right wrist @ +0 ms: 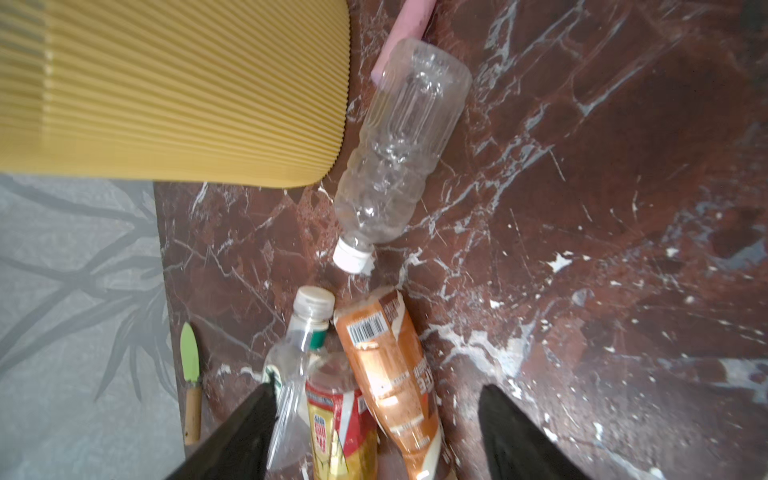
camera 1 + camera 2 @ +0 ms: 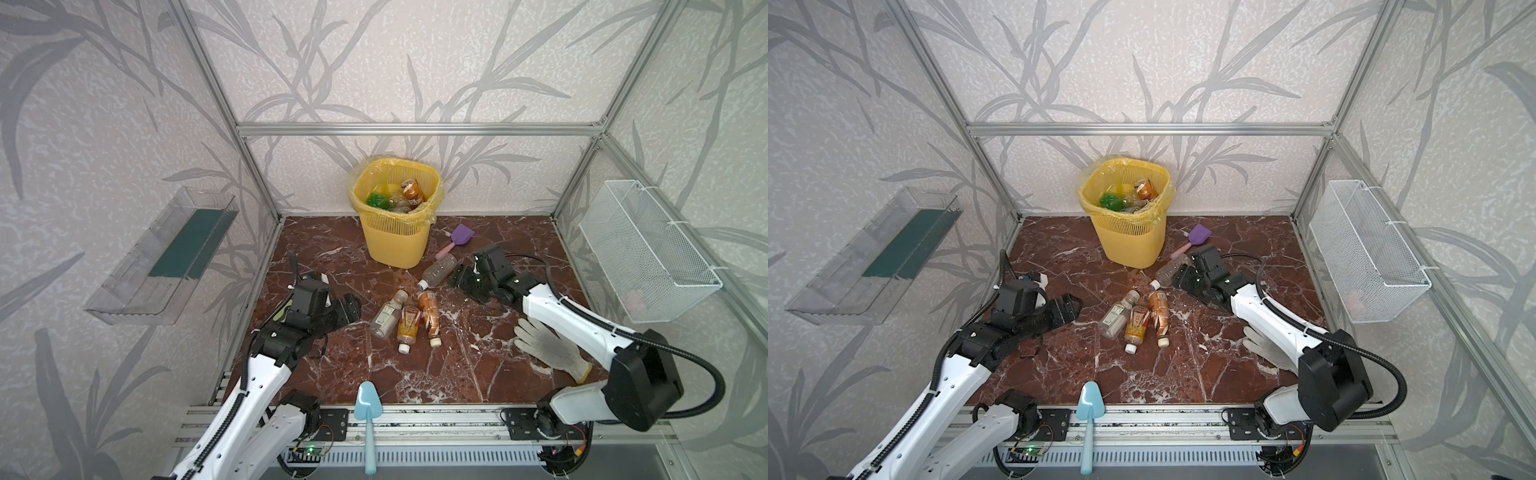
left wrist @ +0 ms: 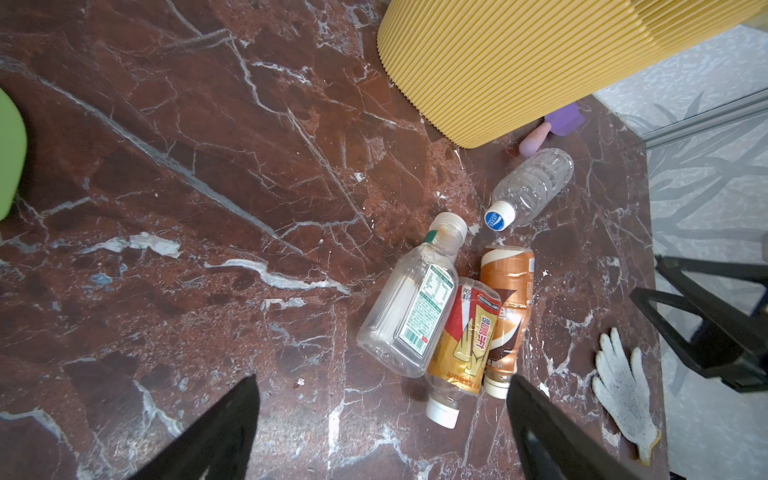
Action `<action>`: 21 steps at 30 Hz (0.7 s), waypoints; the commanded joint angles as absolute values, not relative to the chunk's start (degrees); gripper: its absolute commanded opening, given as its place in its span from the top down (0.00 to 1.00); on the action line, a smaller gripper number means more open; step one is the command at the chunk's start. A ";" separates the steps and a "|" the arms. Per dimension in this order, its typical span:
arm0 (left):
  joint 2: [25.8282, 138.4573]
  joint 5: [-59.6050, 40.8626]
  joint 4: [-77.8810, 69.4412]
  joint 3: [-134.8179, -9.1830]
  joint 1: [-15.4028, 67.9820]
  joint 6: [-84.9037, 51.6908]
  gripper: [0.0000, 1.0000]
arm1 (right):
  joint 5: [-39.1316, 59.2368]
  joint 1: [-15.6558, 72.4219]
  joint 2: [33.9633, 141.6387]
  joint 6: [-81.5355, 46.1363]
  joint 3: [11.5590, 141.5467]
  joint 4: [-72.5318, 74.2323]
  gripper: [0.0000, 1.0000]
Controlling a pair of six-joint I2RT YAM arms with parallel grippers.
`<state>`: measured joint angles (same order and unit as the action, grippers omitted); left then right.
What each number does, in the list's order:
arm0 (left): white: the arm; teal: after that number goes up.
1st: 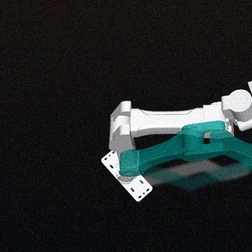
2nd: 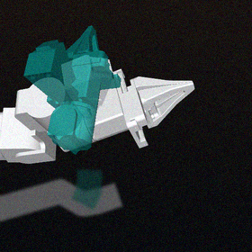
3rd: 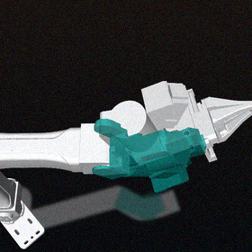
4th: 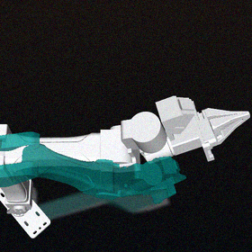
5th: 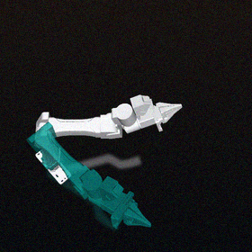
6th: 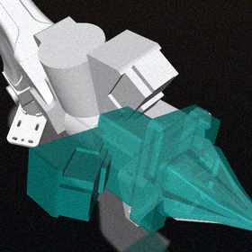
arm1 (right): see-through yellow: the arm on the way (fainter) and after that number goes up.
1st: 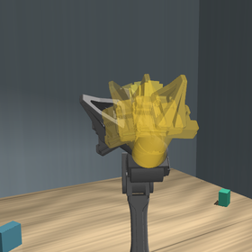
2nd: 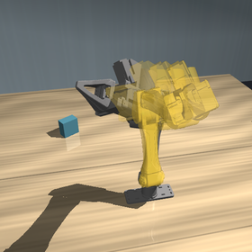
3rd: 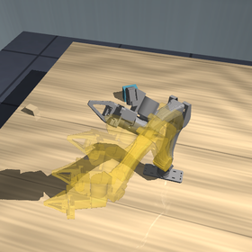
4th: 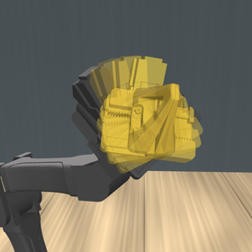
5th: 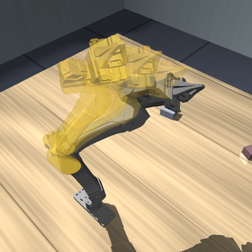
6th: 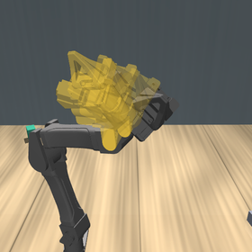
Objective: Throw the plastic bottles in the bin
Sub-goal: 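Lower the right gripper onto the clear bottle and close it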
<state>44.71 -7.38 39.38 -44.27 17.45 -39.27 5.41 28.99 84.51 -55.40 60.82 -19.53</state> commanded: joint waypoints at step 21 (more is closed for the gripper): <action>39.03 -6.57 43.31 -43.67 17.23 -39.21 0.08 | 5.45 26.45 109.24 -67.05 75.28 -12.48 0.16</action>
